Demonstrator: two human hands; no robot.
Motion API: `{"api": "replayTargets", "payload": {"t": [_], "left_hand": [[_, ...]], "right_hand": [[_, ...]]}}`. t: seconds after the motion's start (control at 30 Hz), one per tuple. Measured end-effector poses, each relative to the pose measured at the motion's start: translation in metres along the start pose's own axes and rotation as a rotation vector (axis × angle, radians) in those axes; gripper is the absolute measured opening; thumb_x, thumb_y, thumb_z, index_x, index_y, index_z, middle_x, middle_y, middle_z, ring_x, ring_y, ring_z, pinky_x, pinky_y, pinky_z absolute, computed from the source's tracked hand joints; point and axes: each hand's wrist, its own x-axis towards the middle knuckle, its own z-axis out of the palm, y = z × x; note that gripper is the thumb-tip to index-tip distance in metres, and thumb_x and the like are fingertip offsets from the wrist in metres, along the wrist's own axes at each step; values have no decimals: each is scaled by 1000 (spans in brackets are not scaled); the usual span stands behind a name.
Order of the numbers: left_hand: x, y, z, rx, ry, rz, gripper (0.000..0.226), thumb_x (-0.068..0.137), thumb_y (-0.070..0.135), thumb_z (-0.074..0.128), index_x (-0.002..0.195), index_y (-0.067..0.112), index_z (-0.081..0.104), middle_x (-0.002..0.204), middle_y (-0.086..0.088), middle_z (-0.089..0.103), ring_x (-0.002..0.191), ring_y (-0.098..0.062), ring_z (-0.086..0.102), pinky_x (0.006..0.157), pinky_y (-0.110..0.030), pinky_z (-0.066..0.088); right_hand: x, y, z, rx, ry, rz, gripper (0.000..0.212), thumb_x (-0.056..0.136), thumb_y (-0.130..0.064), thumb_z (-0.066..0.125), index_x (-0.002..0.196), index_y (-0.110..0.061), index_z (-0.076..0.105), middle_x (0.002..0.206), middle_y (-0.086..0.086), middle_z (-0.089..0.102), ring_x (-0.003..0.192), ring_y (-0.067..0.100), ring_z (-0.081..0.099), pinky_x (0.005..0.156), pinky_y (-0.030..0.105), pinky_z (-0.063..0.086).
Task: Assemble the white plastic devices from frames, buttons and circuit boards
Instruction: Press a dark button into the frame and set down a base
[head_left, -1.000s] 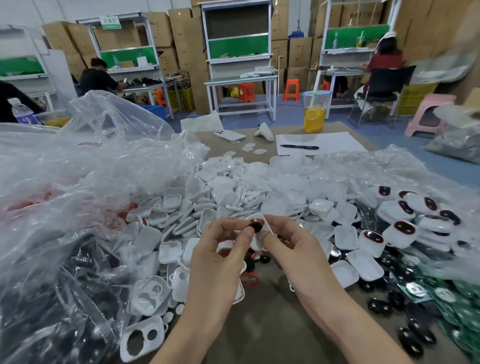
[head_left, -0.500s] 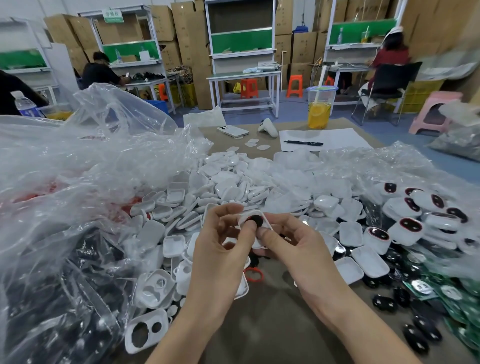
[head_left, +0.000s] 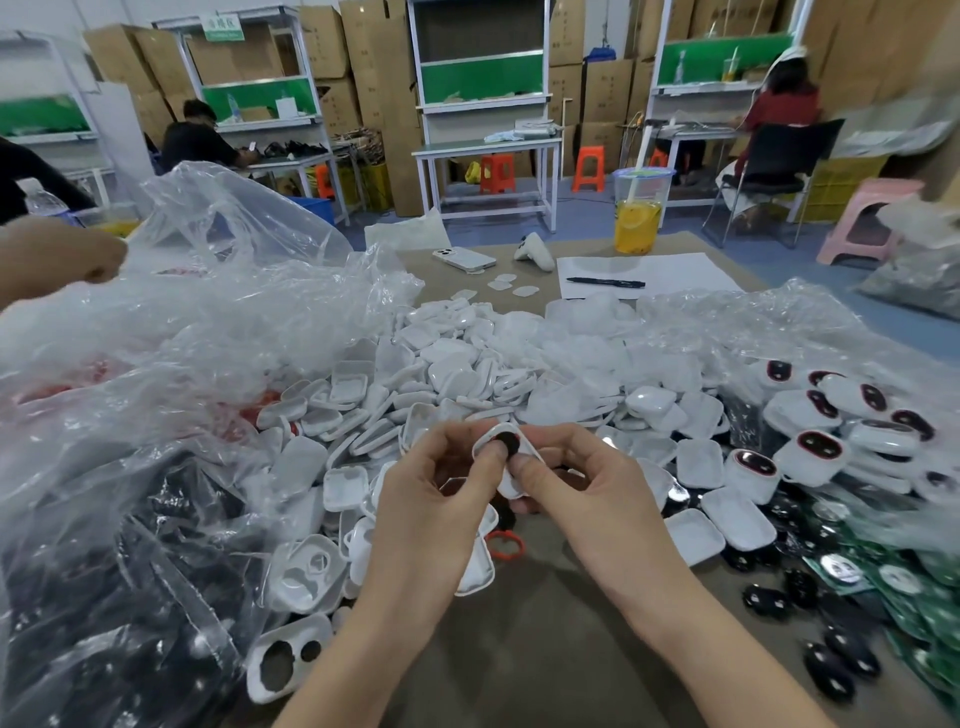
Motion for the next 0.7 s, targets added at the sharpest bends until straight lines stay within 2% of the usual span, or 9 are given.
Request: {"api": "replayTargets", "payload": {"t": [0.07, 0.2, 0.33, 0.47, 0.57, 0.63, 0.7], "left_hand": [[0, 0, 0, -4, 18, 2, 8, 93, 20, 70, 88, 25, 75, 81, -11, 70, 65, -28, 72, 52, -49, 60], [1, 0, 0, -25, 32, -6, 12, 95, 19, 68, 91, 25, 77, 79, -12, 70, 64, -34, 72, 51, -48, 60], [0, 1, 0, -42, 41, -23, 10, 95, 19, 69, 91, 24, 77, 72, -10, 67, 63, -36, 71, 51, -49, 60], [-2, 1, 1, -28, 35, -16, 9, 93, 20, 70, 93, 25, 77, 86, -24, 65, 63, -30, 69, 51, -44, 60], [-4, 2, 1, 23, -11, 30, 15, 95, 22, 68, 95, 31, 79, 100, -15, 66, 74, -30, 71, 54, -43, 61], [-3, 3, 0, 49, -62, 65, 20, 98, 21, 63, 99, 31, 79, 108, -6, 69, 88, -24, 74, 62, -46, 62], [-3, 3, -2, 71, -103, 92, 25, 101, 17, 58, 102, 30, 79, 112, 4, 68, 99, -21, 72, 65, -43, 63]], "right_hand": [[0, 0, 0, -11, 14, -2, 18, 92, -20, 71, 97, -37, 73, 89, -4, 76, 79, 15, 74, 77, 31, 61], [-1, -2, 1, 2, 20, -1, 17, 91, -21, 72, 96, -38, 71, 86, -1, 74, 72, 15, 73, 62, 20, 55], [-1, -4, 1, -1, 16, -1, 17, 91, -22, 72, 95, -38, 71, 85, -2, 74, 73, 17, 73, 65, 21, 56], [-1, -5, 0, 65, 8, 12, 11, 90, -22, 74, 92, -33, 71, 76, -3, 70, 67, 16, 71, 59, 19, 54], [1, -4, -2, 82, -22, 26, 12, 91, -21, 73, 96, -32, 72, 76, 1, 72, 68, 13, 72, 63, 22, 57], [2, -3, -3, 35, -48, 23, 17, 91, -22, 72, 98, -37, 72, 73, -1, 72, 70, 11, 72, 69, 26, 61], [2, -2, -4, -25, -61, 0, 18, 91, -24, 72, 101, -39, 72, 74, -3, 73, 70, 12, 72, 72, 26, 61]]}}
